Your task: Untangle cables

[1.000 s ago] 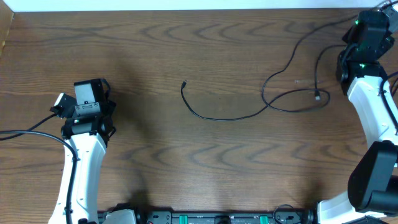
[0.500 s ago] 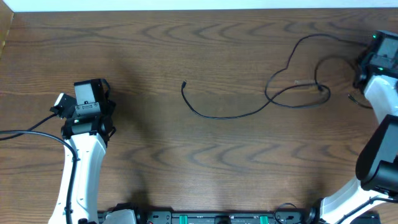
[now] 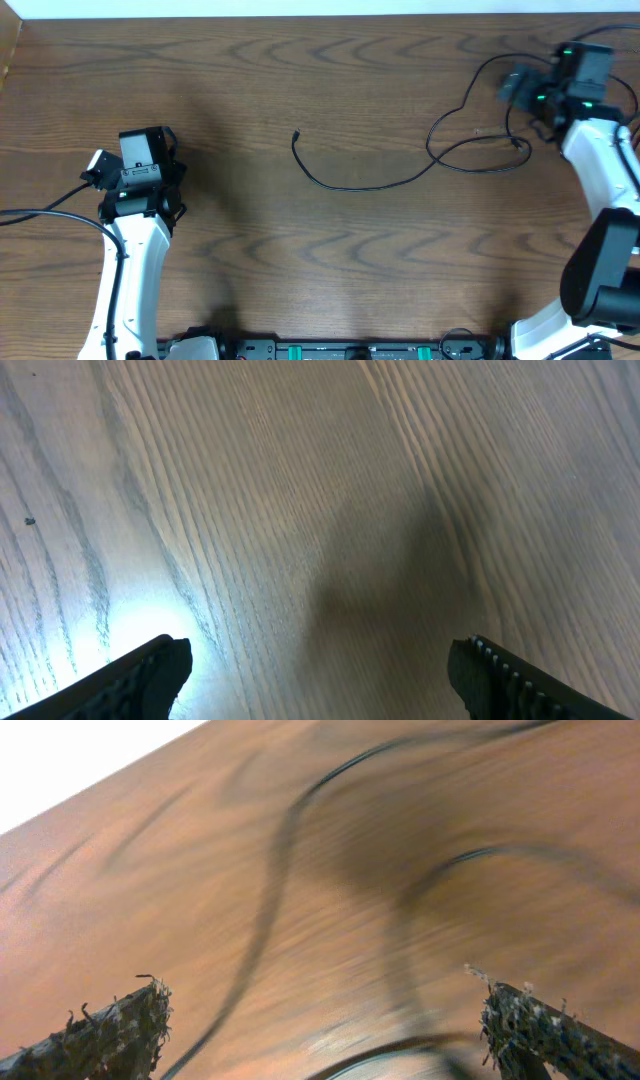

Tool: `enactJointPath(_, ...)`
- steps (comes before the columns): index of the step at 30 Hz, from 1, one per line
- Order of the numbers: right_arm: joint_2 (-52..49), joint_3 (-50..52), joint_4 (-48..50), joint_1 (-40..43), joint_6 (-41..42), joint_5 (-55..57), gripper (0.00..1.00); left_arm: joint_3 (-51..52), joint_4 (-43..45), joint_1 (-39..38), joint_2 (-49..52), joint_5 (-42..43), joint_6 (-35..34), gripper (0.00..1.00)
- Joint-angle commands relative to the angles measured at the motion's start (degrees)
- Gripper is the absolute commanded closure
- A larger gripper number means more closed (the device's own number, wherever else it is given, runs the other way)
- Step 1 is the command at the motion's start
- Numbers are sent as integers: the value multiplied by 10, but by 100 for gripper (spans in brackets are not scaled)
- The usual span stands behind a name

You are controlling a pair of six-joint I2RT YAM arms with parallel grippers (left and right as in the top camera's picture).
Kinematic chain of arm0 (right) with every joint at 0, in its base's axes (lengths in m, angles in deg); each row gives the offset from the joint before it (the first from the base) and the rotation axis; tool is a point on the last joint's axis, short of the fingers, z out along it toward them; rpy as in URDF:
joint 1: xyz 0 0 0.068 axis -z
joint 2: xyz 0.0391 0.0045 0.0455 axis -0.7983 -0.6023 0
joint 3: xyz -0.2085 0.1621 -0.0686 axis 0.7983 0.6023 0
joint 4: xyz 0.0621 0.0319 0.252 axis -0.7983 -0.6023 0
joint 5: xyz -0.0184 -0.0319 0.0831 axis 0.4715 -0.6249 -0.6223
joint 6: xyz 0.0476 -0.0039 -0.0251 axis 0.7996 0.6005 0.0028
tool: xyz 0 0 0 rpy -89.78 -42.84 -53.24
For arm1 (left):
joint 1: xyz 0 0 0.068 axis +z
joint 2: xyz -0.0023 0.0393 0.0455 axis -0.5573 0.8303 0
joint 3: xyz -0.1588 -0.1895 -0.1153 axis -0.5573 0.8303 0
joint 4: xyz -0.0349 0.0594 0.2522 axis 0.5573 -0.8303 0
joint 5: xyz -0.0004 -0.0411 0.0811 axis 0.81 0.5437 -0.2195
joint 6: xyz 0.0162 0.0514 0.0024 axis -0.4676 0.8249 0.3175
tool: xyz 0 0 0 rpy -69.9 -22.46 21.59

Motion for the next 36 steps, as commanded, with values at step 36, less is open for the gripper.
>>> enactJointPath(36,0,92,-104,-227,-536,-24,1,0,-1,2,-3,-4,-3,13)
